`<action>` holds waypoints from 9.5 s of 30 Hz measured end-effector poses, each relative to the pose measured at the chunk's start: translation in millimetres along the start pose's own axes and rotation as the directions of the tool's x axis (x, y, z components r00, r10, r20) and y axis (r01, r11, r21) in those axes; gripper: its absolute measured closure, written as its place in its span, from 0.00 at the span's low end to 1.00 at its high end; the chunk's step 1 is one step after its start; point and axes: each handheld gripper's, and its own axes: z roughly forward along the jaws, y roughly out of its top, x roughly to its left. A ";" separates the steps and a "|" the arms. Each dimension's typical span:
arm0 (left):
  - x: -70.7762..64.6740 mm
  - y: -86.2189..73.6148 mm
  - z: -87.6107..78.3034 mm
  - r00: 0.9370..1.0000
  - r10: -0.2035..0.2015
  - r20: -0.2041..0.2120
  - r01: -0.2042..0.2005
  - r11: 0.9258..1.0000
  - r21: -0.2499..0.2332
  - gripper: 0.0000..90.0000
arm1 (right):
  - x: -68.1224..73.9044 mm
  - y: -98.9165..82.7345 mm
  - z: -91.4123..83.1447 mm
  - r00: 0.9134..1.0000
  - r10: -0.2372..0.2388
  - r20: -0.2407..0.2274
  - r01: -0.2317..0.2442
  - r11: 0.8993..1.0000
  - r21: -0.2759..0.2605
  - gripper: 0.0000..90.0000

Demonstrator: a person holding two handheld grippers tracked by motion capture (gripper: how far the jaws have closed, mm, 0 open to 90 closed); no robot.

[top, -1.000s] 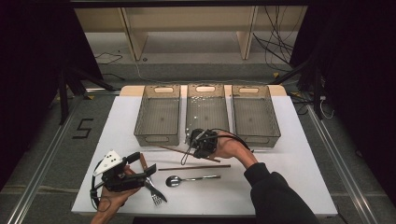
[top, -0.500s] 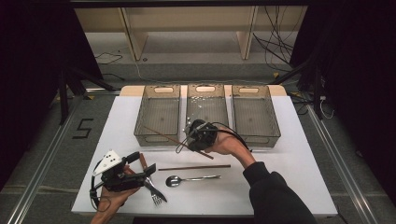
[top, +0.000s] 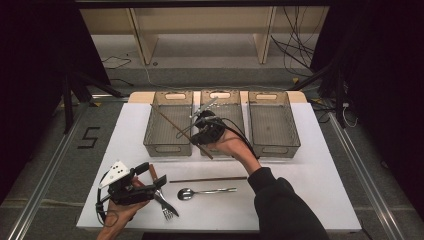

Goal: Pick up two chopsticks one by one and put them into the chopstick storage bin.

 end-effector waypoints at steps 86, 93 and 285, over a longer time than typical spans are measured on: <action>1.2 0.9 -2.3 1.000 -0.010 0.004 0.010 1.000 -0.013 0.17 | -0.7 28.7 12.7 0.998 0.071 0.003 -0.070 0.995 -0.065 0.41; 1.9 0.6 -1.9 1.000 -0.018 0.005 0.018 1.000 -0.012 0.17 | 11.1 1.4 -1.5 0.999 -0.041 -0.003 0.041 0.999 -0.012 0.37; 3.2 1.2 -2.3 1.000 -0.014 0.011 0.014 1.000 -0.010 0.17 | -27.5 64.3 23.6 0.956 0.294 0.020 -0.283 0.935 -0.215 0.94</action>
